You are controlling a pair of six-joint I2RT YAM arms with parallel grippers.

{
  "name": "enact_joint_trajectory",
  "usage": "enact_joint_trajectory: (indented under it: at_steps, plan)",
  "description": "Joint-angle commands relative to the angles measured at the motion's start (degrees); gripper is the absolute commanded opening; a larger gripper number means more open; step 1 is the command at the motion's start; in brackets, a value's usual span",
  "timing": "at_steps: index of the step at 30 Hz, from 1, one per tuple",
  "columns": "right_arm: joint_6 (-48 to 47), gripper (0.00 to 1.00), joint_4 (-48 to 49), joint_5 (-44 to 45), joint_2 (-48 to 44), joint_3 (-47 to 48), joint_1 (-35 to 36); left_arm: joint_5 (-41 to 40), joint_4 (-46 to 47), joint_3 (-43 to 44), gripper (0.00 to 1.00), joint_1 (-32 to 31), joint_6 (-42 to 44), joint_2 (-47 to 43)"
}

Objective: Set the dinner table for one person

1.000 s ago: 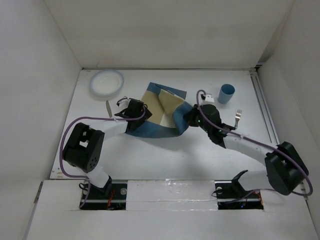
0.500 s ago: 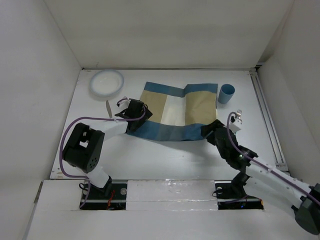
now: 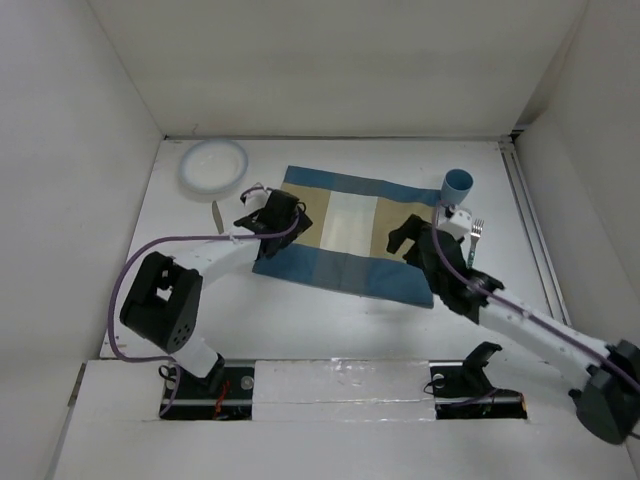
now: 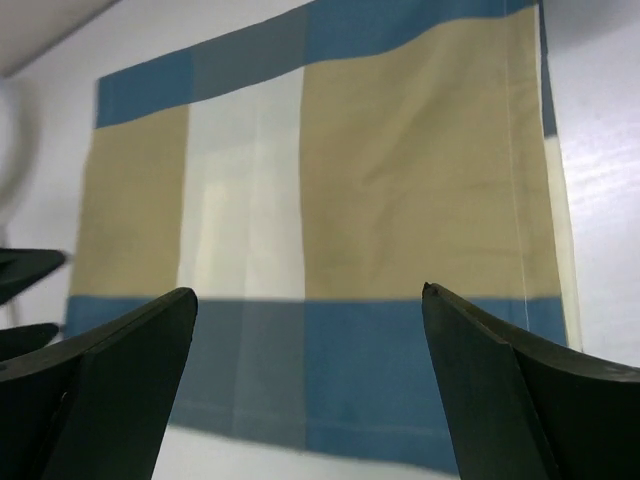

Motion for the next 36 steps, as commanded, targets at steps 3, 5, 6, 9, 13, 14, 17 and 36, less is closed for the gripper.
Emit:
enact_joint_trajectory:
  at_steps: [3, 5, 6, 9, 13, 14, 17, 36]
  plan:
    - [-3.69, 1.0, -7.86, -10.63, 25.38, 17.73, -8.27, 1.29, -3.03, 16.85, 1.0, 2.93, 9.59, 8.54]
    - [-2.64, 1.0, -12.52, -10.64, 35.93, 25.37, -9.94, 2.71, -8.71, 28.62, 1.0, 2.95, 14.51, 14.54]
    - [-2.63, 1.0, -14.1, -10.64, 38.84, 27.84, -10.47, 2.71, -11.54, 33.36, 1.0, 3.56, 15.75, 21.18]
    - [-0.79, 1.0, -20.16, -11.86, 48.6, 35.93, -12.4, 3.24, -22.41, 50.16, 1.0, 3.56, 17.87, 31.06]
    - [-0.79, 1.0, -23.78, -13.71, 55.99, 41.48, -12.94, 5.0, -26.24, 56.17, 1.0, 4.71, 16.82, 39.35]
    - [-0.79, 1.0, -23.79, -13.72, 56.96, 42.18, -12.94, 5.0, -26.24, 55.04, 1.0, 5.4, 16.2, 39.88]
    - [-5.08, 1.0, -25.98, -15.56, 60.91, 46.83, -14.08, 5.61, -25.63, 52.66, 1.0, 6.81, 15.06, 39.88]
    - [-19.69, 0.97, -30.3, -23.22, 68.59, 66.64, -16.81, 15.1, -19.4, 52.75, 1.0, 14.64, 16.55, 38.4]
